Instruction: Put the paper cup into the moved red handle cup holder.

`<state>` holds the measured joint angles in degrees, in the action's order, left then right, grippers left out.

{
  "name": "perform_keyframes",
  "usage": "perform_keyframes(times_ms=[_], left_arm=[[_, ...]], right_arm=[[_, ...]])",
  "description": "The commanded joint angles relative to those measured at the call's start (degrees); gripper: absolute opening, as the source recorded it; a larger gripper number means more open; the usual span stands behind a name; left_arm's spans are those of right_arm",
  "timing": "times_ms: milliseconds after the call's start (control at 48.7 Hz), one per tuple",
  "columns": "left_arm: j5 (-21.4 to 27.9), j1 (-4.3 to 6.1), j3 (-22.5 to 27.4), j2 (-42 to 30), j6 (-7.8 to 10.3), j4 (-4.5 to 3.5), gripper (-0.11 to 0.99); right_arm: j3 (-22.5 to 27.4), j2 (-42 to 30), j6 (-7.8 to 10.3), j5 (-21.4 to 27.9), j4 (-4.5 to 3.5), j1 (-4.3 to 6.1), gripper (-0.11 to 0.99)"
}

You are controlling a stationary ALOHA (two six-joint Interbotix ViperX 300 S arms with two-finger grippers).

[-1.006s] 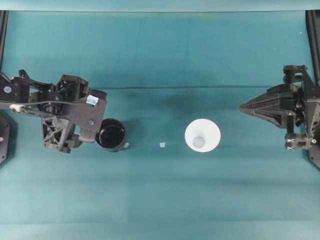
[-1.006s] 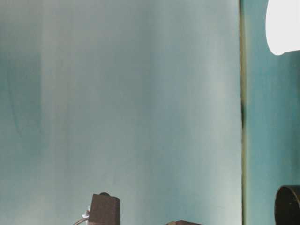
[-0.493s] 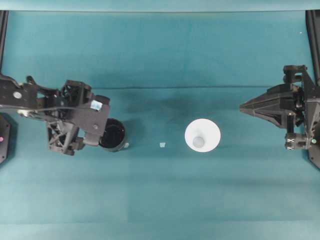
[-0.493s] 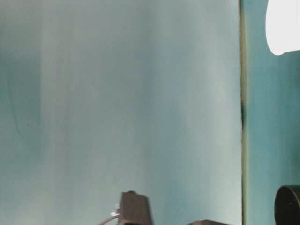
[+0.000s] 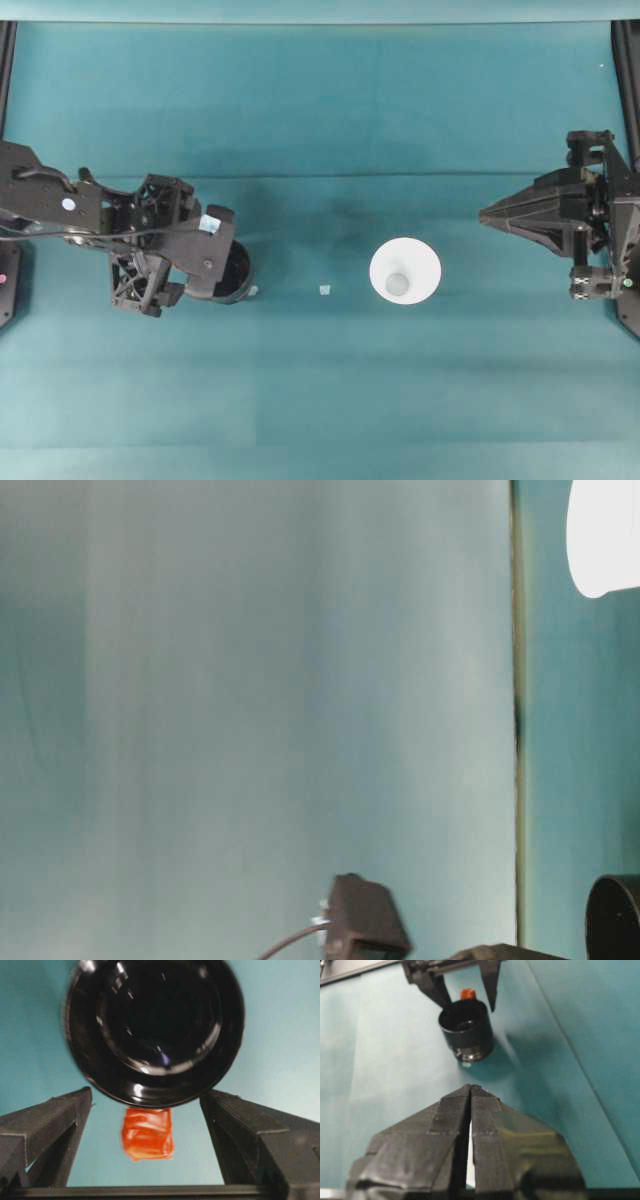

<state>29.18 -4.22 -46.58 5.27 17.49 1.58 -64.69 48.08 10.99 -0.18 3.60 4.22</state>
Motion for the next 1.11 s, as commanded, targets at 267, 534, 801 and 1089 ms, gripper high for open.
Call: perform_keyframes(times_ms=[267,534,801,1089], left_arm=[[-0.97,0.0,0.44,-0.18,-0.35,0.09,0.94],[-0.88,0.09,0.18,0.18,-2.99,0.09,0.94],[-0.97,0.44,0.09,0.26,-3.78,0.09,0.72],[-0.97,1.58,0.0,0.35,-6.86,0.0,0.28]], right_arm=[[0.53,-0.18,0.44,-0.26,0.09,0.0,-0.09],[0.35,-0.18,0.44,-0.26,0.18,0.0,-0.09],[0.35,-0.18,0.53,-0.26,0.09,0.09,-0.09],[0.35,-0.18,0.53,-0.26,0.09,0.09,-0.09]])
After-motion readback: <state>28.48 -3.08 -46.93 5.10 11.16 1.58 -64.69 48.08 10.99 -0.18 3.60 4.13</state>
